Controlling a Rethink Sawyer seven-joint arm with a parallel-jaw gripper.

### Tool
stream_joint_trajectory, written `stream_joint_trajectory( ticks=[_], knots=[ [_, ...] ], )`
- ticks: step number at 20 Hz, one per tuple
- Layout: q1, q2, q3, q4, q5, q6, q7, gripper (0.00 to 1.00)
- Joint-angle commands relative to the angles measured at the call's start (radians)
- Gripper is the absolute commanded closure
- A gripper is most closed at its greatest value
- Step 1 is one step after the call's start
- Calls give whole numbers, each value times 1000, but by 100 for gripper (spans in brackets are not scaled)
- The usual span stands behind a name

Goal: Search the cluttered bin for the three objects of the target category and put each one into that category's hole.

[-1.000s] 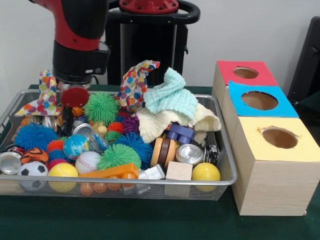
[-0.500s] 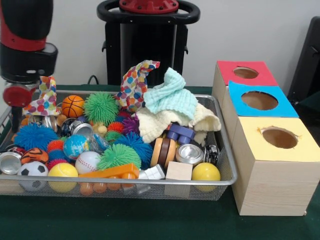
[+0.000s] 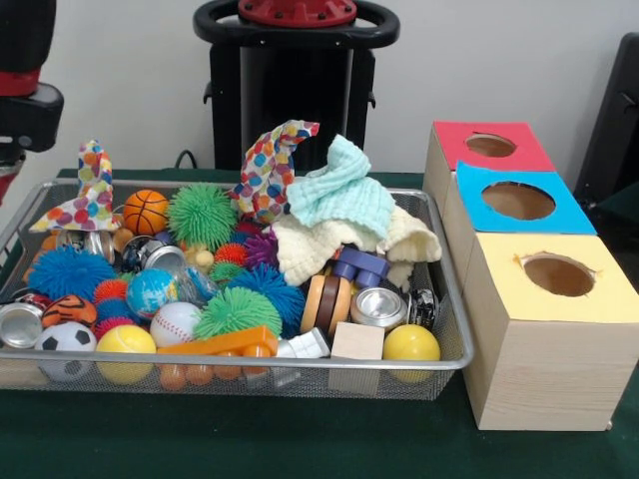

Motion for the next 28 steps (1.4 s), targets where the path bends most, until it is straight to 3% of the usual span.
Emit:
stream_joint_trajectory(
  ticks=[1, 14, 21, 28],
  knots=[
    [69, 53, 44, -112, 14, 156, 90, 0],
    [222, 115, -20, -171, 36, 211, 157, 0],
    [262, 140, -26, -202, 43, 256, 163, 0],
    [189, 48, 47, 5, 1, 183, 81, 0]
  ],
)
